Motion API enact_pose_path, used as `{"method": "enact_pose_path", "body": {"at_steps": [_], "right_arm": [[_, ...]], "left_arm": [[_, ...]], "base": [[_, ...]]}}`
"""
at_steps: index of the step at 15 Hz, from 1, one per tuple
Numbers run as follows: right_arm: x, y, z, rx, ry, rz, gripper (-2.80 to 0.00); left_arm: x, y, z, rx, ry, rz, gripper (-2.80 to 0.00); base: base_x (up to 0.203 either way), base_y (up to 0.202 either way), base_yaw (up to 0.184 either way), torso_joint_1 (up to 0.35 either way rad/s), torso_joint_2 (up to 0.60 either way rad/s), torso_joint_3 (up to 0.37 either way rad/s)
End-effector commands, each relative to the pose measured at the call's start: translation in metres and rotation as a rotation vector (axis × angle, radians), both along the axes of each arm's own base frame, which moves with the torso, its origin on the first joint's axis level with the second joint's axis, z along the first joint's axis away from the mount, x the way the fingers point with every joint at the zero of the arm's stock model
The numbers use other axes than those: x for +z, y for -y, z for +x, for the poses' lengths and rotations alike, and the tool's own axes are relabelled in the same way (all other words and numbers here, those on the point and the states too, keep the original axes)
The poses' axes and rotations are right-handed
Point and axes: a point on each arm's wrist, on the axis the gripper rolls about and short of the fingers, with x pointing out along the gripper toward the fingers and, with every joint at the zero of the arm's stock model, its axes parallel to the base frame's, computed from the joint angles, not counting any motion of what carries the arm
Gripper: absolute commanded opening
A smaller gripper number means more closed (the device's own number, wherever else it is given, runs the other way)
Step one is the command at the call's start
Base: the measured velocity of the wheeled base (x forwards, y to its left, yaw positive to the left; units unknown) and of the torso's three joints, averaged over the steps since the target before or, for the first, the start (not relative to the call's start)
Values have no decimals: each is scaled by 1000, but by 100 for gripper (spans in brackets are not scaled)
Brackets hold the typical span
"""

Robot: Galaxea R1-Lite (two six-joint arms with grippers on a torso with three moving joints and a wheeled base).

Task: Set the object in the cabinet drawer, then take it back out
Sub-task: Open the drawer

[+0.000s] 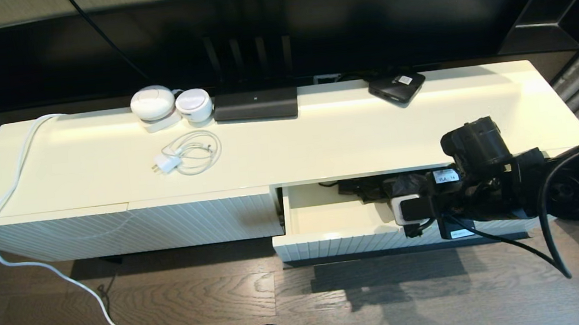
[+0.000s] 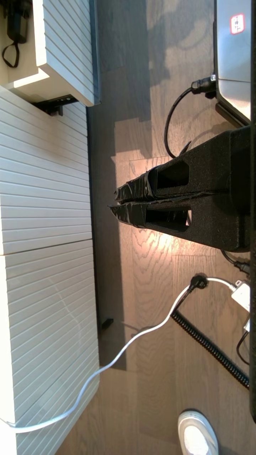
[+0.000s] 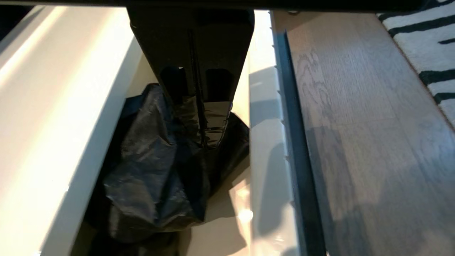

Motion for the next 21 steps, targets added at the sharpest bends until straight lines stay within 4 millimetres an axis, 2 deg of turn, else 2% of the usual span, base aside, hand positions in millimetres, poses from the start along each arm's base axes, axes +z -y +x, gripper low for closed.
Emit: {"method": "enact_pose_path", "body": {"at_steps": [1, 8, 15, 21], "right_arm": [[-8, -1, 2, 3, -21, -17, -280], [-1, 5, -11, -4, -76, -43, -280], [-15, 13, -33, -5, -187, -79, -280], [19, 22, -55, -22, -160, -55, -280]], "left_arm": [[0, 0, 0, 1, -3, 0, -280], [0, 0, 0, 1, -3, 0, -280], [0, 0, 0, -1, -3, 0, -280], [0, 0, 0, -1, -3, 0, -280]], "base": [[0, 0, 0, 0, 0, 0], [0, 0, 0, 0, 0, 0], [0, 0, 0, 0, 0, 0], [0, 0, 0, 0, 0, 0]]}}
